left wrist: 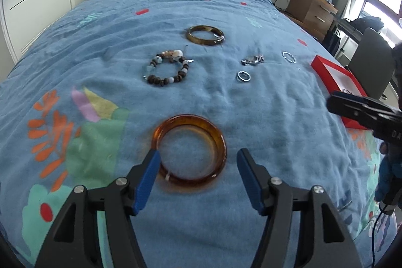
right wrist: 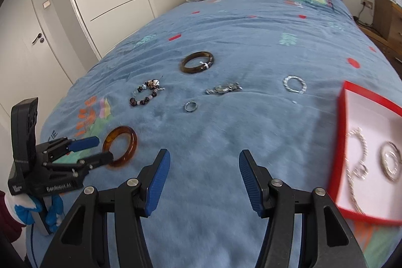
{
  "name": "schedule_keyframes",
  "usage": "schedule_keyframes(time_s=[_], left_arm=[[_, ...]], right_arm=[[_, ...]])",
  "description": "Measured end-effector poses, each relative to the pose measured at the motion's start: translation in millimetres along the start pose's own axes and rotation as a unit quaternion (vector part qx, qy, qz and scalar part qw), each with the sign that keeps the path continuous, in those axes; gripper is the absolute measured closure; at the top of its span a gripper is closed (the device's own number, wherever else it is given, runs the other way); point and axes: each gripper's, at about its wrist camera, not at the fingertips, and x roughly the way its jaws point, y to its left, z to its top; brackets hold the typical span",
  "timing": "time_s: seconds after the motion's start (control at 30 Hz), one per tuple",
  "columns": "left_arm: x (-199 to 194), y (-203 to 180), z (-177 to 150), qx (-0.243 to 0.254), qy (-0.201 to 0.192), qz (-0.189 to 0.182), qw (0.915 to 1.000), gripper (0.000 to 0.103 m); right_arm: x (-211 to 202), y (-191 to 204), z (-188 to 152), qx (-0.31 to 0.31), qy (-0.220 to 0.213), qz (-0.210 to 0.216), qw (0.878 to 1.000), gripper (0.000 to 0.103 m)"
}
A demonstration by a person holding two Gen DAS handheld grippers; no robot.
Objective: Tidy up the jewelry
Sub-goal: 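Grasp the amber bangle with the left tool while the right tool grasps a small grey ring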
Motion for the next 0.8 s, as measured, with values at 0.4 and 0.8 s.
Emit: schedule_keyframes(time_s=[0.4, 0.8], left_arm=[[36, 2, 1, 0.001, 0.014, 0.005, 0.9999, 0.033], [35, 10, -2, -0.012, -0.006, -0.01, 0.9999, 0.036]], right_arm=[[59, 10, 27, -0.012, 0.015, 0.017, 1.0, 0.046], [114, 19, 49, -0.016, 0.031, 0.024, 0.999, 0.058]])
